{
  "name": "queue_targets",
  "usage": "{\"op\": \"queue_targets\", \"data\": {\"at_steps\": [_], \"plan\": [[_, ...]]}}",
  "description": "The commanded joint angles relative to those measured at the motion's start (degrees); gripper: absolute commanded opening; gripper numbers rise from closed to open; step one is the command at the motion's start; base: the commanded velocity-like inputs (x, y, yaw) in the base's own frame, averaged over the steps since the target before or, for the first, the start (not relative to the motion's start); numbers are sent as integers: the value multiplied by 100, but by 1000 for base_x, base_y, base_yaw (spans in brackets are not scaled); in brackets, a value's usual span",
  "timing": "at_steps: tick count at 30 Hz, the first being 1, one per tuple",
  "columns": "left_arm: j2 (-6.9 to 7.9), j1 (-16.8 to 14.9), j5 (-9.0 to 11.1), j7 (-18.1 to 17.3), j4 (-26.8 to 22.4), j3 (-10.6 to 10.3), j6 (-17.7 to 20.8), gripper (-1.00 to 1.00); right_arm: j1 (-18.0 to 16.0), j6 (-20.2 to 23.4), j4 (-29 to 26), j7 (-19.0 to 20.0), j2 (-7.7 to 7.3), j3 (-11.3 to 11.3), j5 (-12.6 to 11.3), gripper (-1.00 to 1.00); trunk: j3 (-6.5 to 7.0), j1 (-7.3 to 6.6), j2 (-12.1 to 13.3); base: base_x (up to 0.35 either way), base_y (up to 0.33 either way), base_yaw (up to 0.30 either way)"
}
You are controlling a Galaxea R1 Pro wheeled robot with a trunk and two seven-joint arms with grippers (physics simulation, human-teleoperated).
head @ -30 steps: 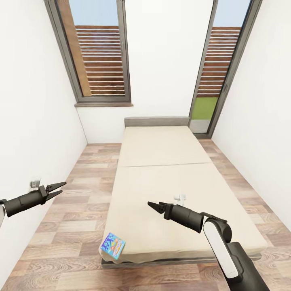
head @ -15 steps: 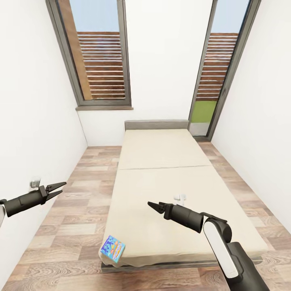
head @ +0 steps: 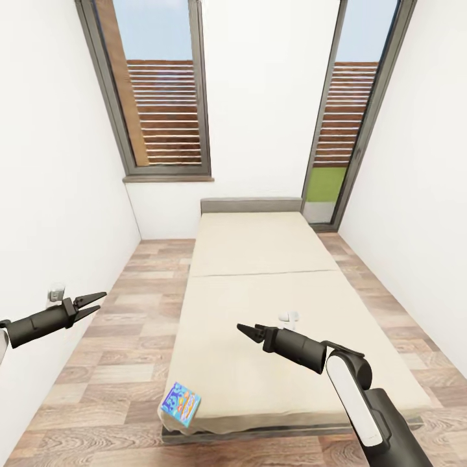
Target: Put all the toys in the child's room - the three board games (two on the bed and one on the table), the two jigsaw puzzles on the table, and the tennis ball on the table - inside the toy box on the table in the child's room.
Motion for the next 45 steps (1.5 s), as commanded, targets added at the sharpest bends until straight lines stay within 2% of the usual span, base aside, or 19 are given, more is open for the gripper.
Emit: {"op": "queue_targets", "data": {"at_steps": [1,45], "plan": [[1,-5,12,-8,1,3,36,100,-5,22,-3,5,-3,1,-6,100,-2,4,-11,0,0,0],[1,-5,12,0,0,3,36,100,-5,22,-2,5,-3,1,-6,100,411,4,-11,0,0,0]]}}
